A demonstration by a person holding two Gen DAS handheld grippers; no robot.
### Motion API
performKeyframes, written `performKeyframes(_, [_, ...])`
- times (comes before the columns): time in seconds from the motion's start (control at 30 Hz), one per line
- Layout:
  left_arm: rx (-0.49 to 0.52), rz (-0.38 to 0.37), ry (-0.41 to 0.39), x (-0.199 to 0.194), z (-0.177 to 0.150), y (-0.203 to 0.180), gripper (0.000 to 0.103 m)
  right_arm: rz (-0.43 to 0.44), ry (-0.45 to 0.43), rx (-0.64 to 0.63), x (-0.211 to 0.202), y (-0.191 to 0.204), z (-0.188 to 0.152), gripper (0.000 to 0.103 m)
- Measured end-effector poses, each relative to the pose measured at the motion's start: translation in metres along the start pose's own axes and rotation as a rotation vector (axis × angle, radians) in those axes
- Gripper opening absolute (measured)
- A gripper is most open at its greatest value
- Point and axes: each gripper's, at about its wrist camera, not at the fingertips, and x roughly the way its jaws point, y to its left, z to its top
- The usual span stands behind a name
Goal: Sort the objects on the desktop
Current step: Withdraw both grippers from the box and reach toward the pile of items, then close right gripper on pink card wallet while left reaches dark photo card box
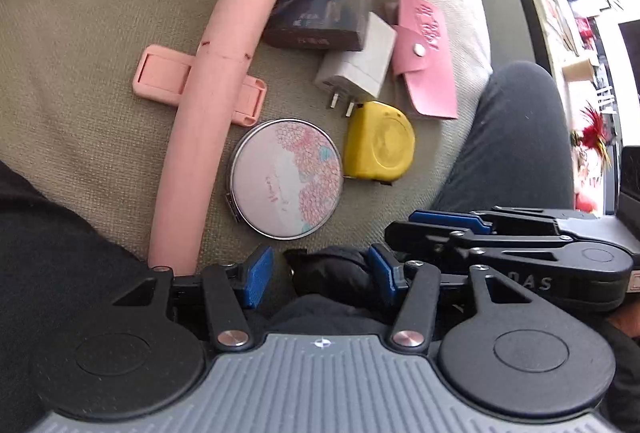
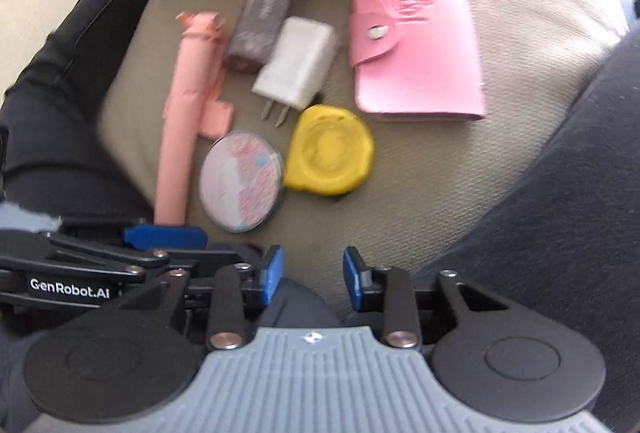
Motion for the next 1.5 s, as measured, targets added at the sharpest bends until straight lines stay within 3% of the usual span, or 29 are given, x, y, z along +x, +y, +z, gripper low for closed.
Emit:
performKeyframes(0.13, [0.007, 0.079, 0.0, 0.016, 0.007, -0.001, 0.054, -0.077, 0.002, -0.042, 0.011, 0.006, 0.008, 0.032])
performKeyframes(0.23, [0.006, 0.091, -0.017, 0.019, 0.01, -0.001, 0.049, -0.131, -0.01, -0.064, 0.017, 0.008, 0.015, 0.032])
performKeyframes(0.33, [0.02, 0.093, -0.059, 0.017, 0.01, -0.004, 0.046, -0.13, -0.037, -0.094, 0.017, 0.012, 0.019, 0.032])
performKeyframes(0.57, [-0.023, 0.082, -0.255, -0.002, 0.011, 0.007, 0.033, -0.127, -0.115, -0.172, 0.016, 0.027, 0.027, 0.033])
performKeyframes(0.8, [-0.057, 0.044, -0.35, -0.007, 0.026, 0.014, 0.03, -0.133, -0.24, -0.217, 0.013, 0.045, 0.043, 0.038])
performKeyframes(0.97, [-0.038, 0.061, -0.355, -0.008, 0.029, 0.01, 0.03, -0.089, -0.239, -0.158, 0.013, 0.041, 0.043, 0.042])
performKeyframes(1.07, [0.024, 0.098, -0.333, -0.015, 0.025, 0.002, 0.031, -0.033, -0.241, -0.138, -0.002, 0.037, 0.036, 0.042])
performKeyframes(1.17, [0.1, 0.125, -0.364, -0.034, 0.021, -0.006, 0.032, -0.006, -0.297, -0.136, -0.026, 0.031, 0.024, 0.043])
performKeyframes(1.23, [0.153, 0.147, -0.418, -0.049, 0.021, -0.015, 0.038, -0.036, -0.335, -0.109, -0.037, 0.023, 0.036, 0.046])
performKeyframes(1.27, [0.177, 0.168, -0.449, -0.054, 0.022, -0.019, 0.04, -0.056, -0.352, -0.089, -0.048, 0.001, 0.041, 0.051])
performKeyframes(1.33, [0.23, 0.226, -0.508, -0.061, 0.029, -0.027, 0.056, -0.115, -0.359, -0.037, -0.041, -0.006, 0.066, 0.057])
performKeyframes(1.4, [0.26, 0.276, -0.533, -0.066, 0.041, -0.03, 0.056, -0.148, -0.344, -0.001, -0.047, -0.026, 0.06, 0.059])
performKeyframes(1.5, [0.291, 0.28, -0.535, -0.066, 0.055, -0.032, 0.056, -0.108, -0.299, 0.042, -0.033, -0.045, 0.071, 0.062])
